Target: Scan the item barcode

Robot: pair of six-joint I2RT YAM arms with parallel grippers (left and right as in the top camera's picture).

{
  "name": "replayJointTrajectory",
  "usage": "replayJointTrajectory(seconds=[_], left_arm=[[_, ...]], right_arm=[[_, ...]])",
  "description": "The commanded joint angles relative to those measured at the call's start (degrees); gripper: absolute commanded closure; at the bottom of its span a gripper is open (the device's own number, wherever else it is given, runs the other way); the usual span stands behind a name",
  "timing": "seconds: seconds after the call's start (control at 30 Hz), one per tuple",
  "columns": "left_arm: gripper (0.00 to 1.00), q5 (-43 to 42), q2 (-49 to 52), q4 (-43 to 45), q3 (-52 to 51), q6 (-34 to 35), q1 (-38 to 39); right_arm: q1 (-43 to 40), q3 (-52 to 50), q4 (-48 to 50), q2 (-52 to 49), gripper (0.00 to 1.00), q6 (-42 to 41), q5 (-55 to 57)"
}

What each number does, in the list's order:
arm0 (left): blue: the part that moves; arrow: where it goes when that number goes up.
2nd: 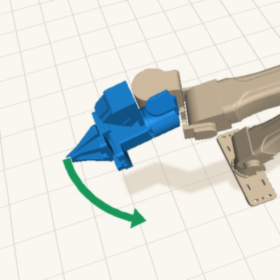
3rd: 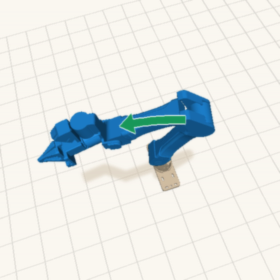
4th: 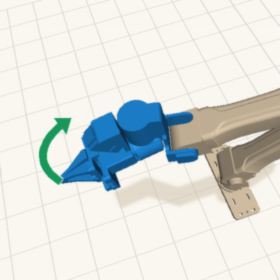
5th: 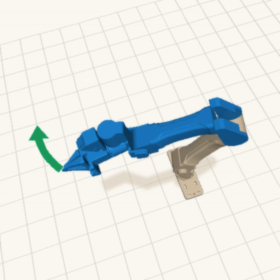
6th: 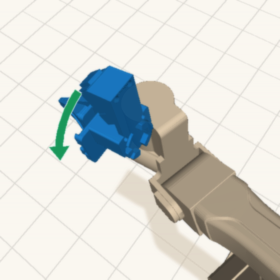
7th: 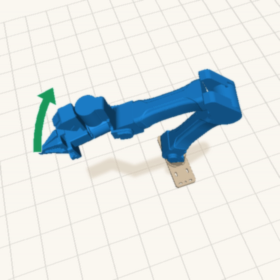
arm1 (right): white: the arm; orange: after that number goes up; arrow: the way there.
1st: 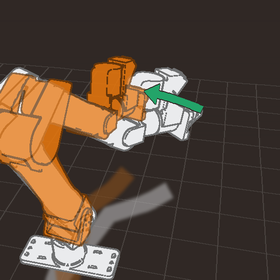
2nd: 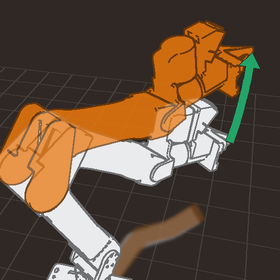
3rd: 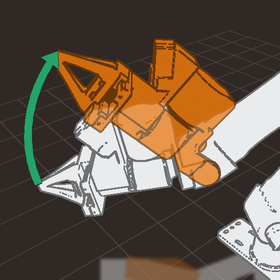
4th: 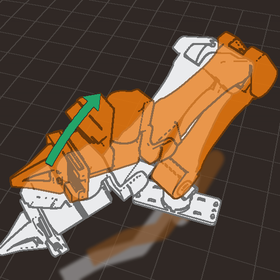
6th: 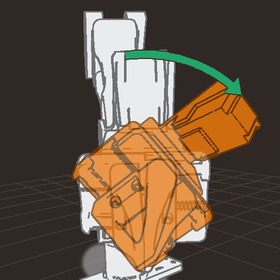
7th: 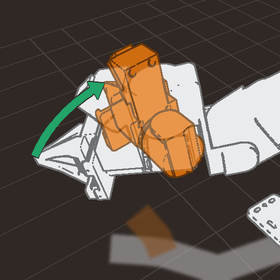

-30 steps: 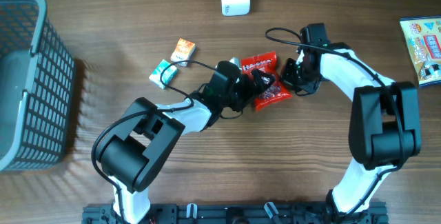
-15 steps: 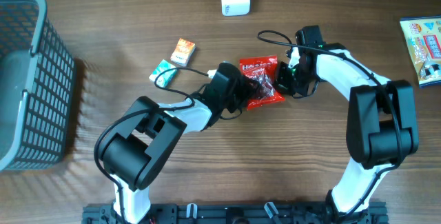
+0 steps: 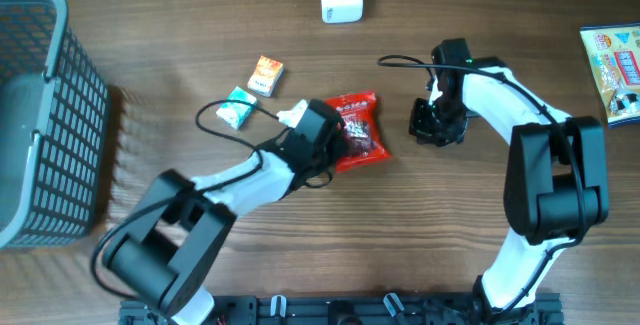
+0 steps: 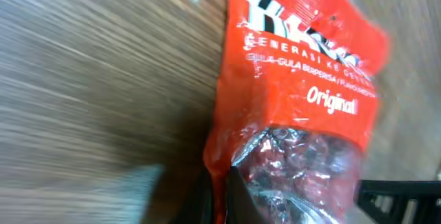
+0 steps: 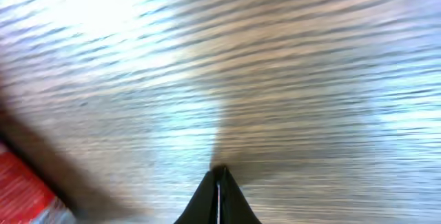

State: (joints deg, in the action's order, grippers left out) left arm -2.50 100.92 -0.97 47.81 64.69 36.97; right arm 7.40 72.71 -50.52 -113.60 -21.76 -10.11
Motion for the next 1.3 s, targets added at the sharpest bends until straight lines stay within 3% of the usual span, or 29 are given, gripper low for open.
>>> replayJointTrajectory(seconds=[0.0, 0.2, 0.3, 0.33, 0.37, 0.4, 0.43, 0.5, 0.6, 0.77, 0.83, 0.9, 0.93, 1.13, 1.27], left_arm=[[0.96, 6.75, -7.78, -4.85, -0.87, -7.76, -0.13], [0.96, 10.62, -21.62, -13.25, -0.87, -16.94, -0.11], [0.96, 13.25, -25.11, -16.72, -0.87, -17.99, -0.13], [0.80, 13.29, -24.68, -16.98, -0.90, -17.66, -0.17], [0.41, 13.22, -23.54, -16.96, -0.90, -15.23, -0.17], [0.13, 13.22, -21.68, -16.90, -0.90, -11.89, -0.37], [0.00, 12.46, -17.70, -16.87, -0.90, -9.33, -1.51], [0.00, 5.31, -12.13, -16.26, -0.90, -7.19, -5.27], [0.00, -15.41, -2.14, -8.07, -0.90, -11.08, -13.14], [0.00, -33.77, 9.79, 6.25, -0.90, -13.25, -15.04], [0.02, -35.23, 12.48, 7.93, -0.90, -11.63, -14.38], [0.16, -35.93, 14.69, 7.39, -0.90, -9.97, -14.14], [0.18, -36.06, 15.08, 6.88, -0.90, -9.75, -13.97], [0.25, -35.69, 15.37, 0.11, -0.90, -3.76, -11.56], [0.21, -33.94, 15.37, -3.06, -0.90, -3.78, -10.47]], right_arm=[[-0.31, 2.58, -0.90, -1.25, 0.96, 1.22, 2.47], [-0.28, 2.58, -1.60, -1.25, 0.96, 2.08, 2.23], [-0.28, 2.58, -0.81, -1.25, 0.96, 2.14, -0.79], [-0.28, 2.58, -0.09, -1.25, 0.90, 2.25, -2.89], [-0.28, 2.58, 0.61, -1.25, 0.86, 2.27, -4.52], [-0.24, 2.58, 0.98, -1.25, 0.84, 2.29, -5.84], [-0.24, 2.58, 1.05, -1.25, 0.84, 2.36, -7.02], [-0.24, 2.56, 1.95, -1.27, 0.89, 2.73, -7.19], [-0.17, 2.56, 3.39, -1.27, 0.92, 2.67, -9.05], [-0.17, 2.56, 5.03, -1.29, 0.96, 2.69, -10.71], [-0.17, 2.56, 5.31, -1.29, 0.96, 2.64, -11.41], [-0.13, 2.56, 5.27, -1.31, 0.96, 2.43, -14.62], [0.00, 2.56, 5.20, -1.31, 0.96, 2.43, -15.76], [5.27, -0.70, 5.14, -1.31, 0.96, 0.28, -15.10], [6.29, -2.36, 6.40, -1.31, 0.96, -0.87, -15.74]])
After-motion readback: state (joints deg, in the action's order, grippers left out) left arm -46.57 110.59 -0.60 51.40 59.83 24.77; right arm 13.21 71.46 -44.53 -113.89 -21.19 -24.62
